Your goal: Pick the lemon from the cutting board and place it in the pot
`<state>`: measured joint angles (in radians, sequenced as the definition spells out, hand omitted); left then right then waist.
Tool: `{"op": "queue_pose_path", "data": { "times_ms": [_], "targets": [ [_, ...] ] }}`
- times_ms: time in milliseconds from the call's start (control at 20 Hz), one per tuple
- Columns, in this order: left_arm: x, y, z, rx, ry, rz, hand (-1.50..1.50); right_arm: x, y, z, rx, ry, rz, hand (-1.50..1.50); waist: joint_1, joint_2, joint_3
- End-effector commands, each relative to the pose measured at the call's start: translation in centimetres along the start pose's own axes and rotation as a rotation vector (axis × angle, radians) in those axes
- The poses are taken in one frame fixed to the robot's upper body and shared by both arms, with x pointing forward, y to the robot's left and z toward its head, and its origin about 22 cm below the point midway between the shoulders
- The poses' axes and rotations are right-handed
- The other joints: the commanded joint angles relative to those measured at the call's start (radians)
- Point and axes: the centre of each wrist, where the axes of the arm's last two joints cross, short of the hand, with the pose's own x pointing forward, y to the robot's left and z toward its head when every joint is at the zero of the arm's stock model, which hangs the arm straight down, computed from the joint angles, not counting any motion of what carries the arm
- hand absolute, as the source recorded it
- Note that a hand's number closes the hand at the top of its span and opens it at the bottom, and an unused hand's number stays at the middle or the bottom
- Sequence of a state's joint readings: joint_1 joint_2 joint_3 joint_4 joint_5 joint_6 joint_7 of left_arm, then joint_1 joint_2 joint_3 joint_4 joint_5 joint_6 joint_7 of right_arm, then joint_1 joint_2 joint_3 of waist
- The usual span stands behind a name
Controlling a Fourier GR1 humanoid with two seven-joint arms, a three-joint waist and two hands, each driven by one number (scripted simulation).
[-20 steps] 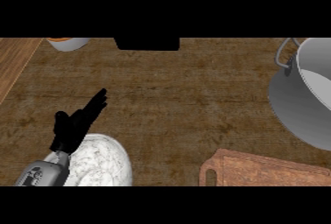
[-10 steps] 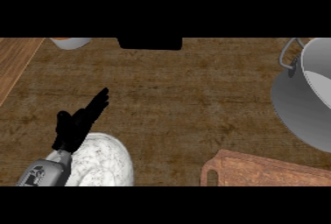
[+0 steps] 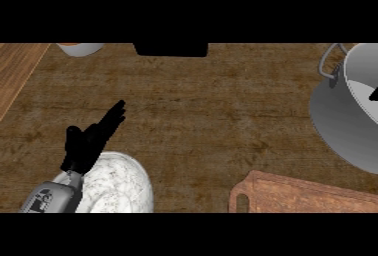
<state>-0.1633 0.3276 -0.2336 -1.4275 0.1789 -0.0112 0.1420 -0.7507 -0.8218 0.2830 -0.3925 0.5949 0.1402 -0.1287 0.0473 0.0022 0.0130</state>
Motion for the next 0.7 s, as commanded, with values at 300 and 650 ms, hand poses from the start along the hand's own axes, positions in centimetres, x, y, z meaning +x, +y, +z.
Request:
{"op": "queue_pose_path", "data": {
  "times_ms": [300,650],
  "targets": [
    [-1.7,-1.8,0.7,0.003,0.087,0.066,0.0,4.9,-0.3,-1.9,-0.234,-0.261,-0.523,-1.5,-0.024,0.007,-0.008],
    [-3.1,-1.4,1.6,-0.01,0.081,0.066,0.0,1.6,-5.1,-0.5,-0.49,-0.236,-0.951,-1.5,-0.044,0.003,-0.012]
  ]
}}
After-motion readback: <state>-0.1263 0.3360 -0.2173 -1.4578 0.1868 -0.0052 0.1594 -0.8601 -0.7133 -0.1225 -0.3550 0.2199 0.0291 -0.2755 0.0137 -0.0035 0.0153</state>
